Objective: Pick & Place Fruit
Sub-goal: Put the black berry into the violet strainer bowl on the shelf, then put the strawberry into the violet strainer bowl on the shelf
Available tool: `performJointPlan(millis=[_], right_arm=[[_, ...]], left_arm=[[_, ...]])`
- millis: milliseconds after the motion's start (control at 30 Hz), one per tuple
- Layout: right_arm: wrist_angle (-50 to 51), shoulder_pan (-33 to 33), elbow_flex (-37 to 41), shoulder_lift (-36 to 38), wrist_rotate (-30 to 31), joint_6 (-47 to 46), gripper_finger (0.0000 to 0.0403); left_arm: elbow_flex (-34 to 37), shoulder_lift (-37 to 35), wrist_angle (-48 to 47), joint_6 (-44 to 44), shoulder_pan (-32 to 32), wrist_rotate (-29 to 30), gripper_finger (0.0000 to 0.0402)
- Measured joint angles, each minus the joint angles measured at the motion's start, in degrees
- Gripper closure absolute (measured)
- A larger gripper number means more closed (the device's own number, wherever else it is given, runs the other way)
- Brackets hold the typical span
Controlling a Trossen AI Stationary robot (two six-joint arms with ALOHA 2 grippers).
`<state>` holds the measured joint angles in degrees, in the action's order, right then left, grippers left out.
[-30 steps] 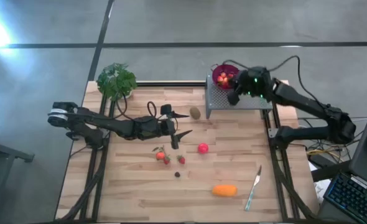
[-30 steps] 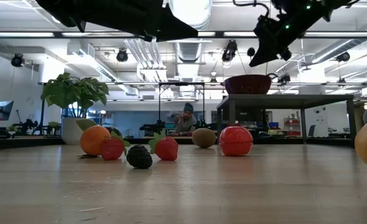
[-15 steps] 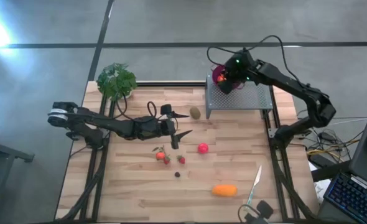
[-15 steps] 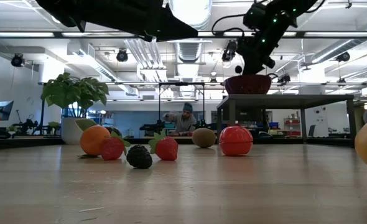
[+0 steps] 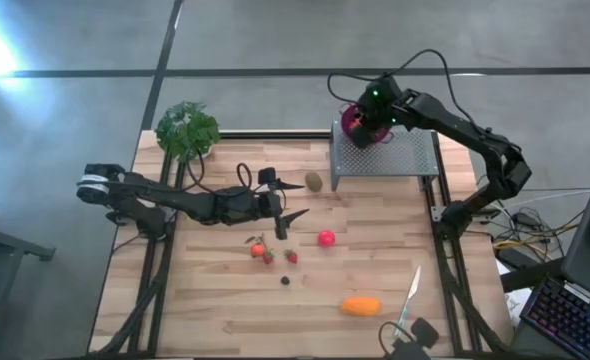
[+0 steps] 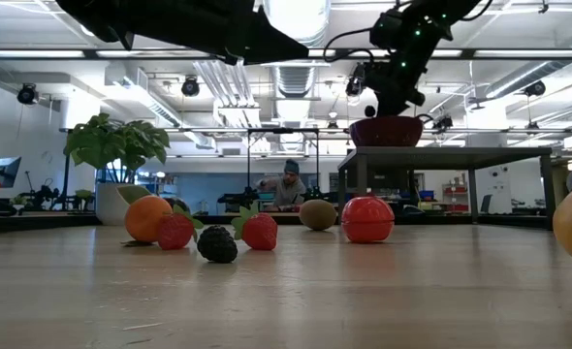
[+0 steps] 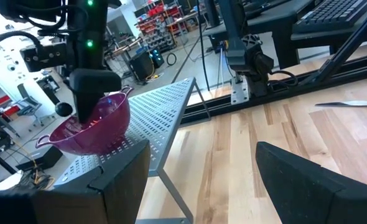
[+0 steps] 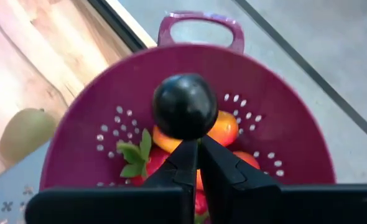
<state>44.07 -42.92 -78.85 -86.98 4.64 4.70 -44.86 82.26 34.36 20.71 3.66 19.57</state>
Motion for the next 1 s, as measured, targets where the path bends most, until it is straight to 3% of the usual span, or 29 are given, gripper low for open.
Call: performJointPlan(millis=[567, 767, 1000], right_arm=[[0.63, 0.57, -1.26, 1.52, -0.04, 0.71, 0.0281], [-1.24, 3.79, -2.05, 5.17, -0.17, 0.68, 0.0273], [-4.52, 10.44, -1.70, 9.17, -0.37, -0.37, 0.0296]], left_arm=[[0.00, 0.02, 0.65, 0.24, 0.01, -0.02, 0.0106], [0.00, 0.02, 0.80, 0.01, -0.04, 0.00, 0.0106], [0.00, 0.02, 0.45, -0.90, -0.02, -0.26, 0.0106]])
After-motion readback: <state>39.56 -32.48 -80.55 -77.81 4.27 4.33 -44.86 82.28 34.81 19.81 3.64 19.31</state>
